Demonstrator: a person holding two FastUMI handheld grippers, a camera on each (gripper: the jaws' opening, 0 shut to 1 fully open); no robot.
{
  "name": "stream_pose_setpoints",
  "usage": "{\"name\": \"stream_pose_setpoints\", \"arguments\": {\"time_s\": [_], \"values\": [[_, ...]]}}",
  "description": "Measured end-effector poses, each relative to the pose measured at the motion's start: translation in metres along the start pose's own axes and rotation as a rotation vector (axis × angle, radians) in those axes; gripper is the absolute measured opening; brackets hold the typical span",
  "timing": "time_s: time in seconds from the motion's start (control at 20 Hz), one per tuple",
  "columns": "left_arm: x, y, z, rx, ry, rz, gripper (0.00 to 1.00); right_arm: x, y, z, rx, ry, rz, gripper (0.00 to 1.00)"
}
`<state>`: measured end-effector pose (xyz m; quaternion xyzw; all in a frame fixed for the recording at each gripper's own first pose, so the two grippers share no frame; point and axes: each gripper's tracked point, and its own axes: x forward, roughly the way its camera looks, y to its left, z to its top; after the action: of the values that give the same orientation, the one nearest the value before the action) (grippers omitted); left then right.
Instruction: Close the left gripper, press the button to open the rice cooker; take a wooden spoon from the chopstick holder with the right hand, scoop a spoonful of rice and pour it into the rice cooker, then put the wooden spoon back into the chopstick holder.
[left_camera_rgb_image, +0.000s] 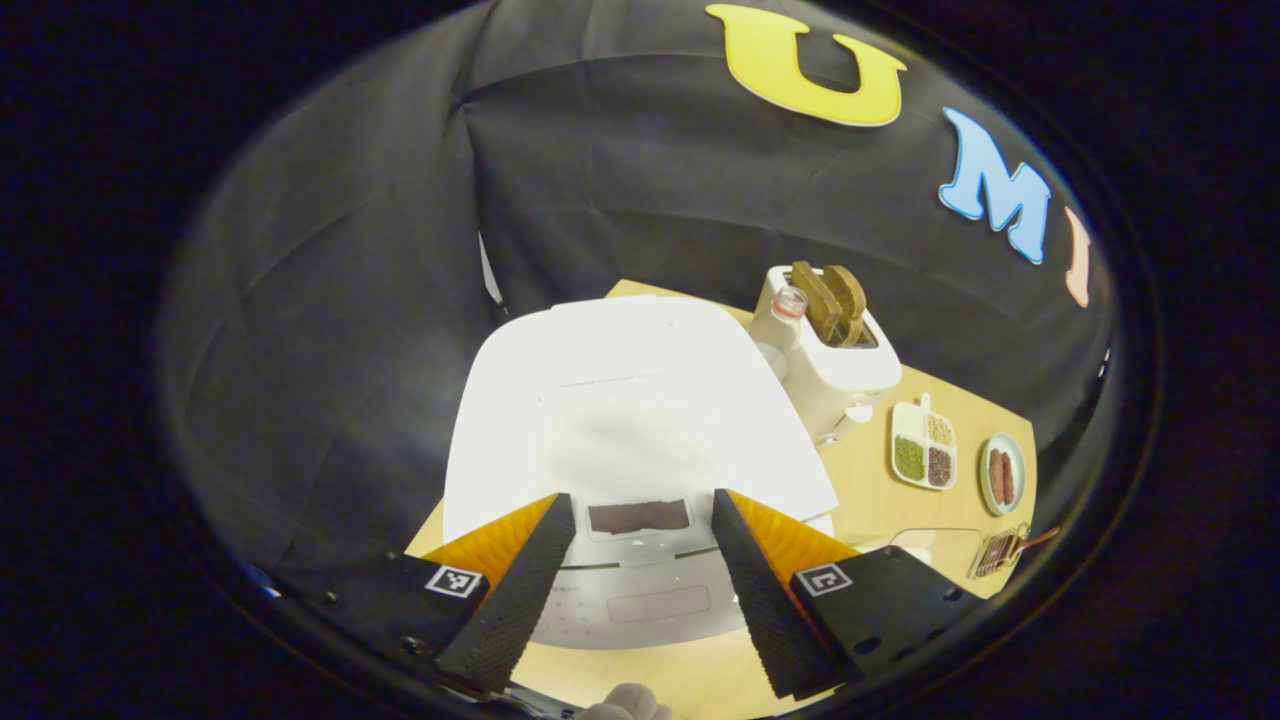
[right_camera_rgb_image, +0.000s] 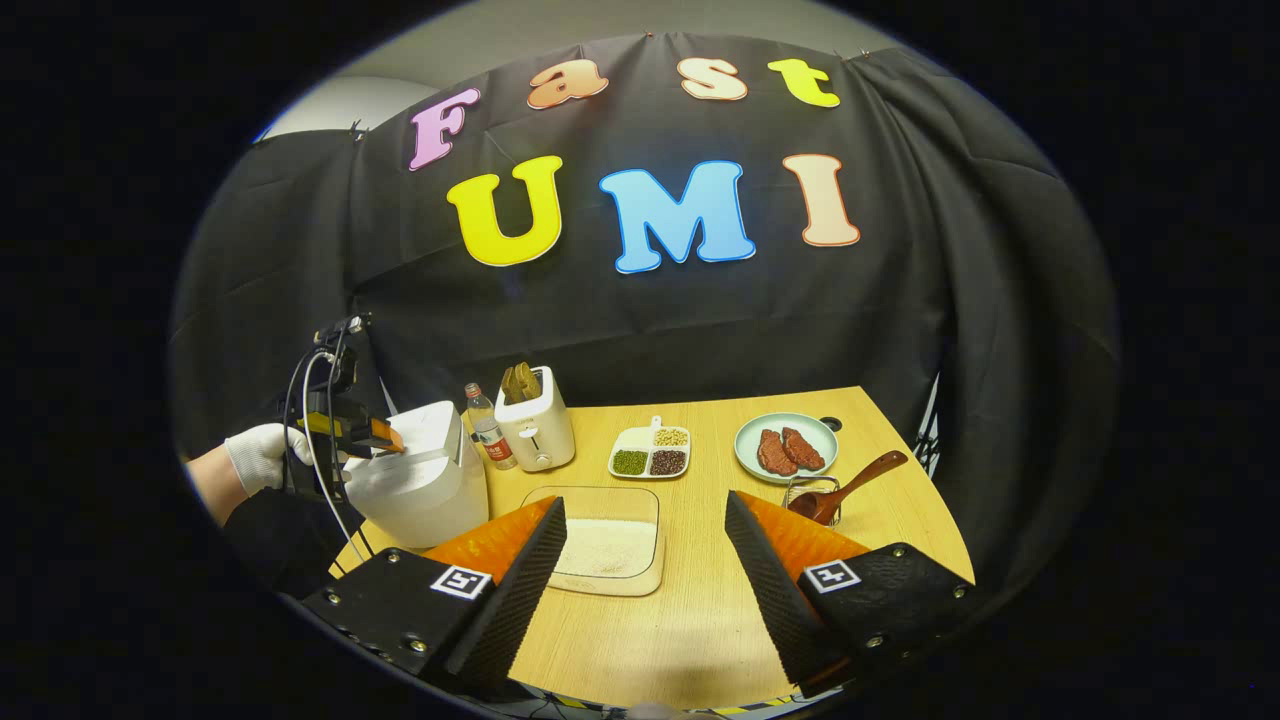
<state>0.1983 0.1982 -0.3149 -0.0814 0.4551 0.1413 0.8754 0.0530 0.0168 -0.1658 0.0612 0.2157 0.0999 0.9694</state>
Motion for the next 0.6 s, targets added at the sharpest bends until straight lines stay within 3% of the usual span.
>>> {"name": "stream_pose_setpoints", "arguments": {"time_s": [0.6], "values": [[0.0042, -0.0025, -0.0087, 0.056, 0.07, -0.018, 0.99, 0.0031, 0.0027, -0.0082, 0.066, 0.027, 0.046, 0.98]]}}
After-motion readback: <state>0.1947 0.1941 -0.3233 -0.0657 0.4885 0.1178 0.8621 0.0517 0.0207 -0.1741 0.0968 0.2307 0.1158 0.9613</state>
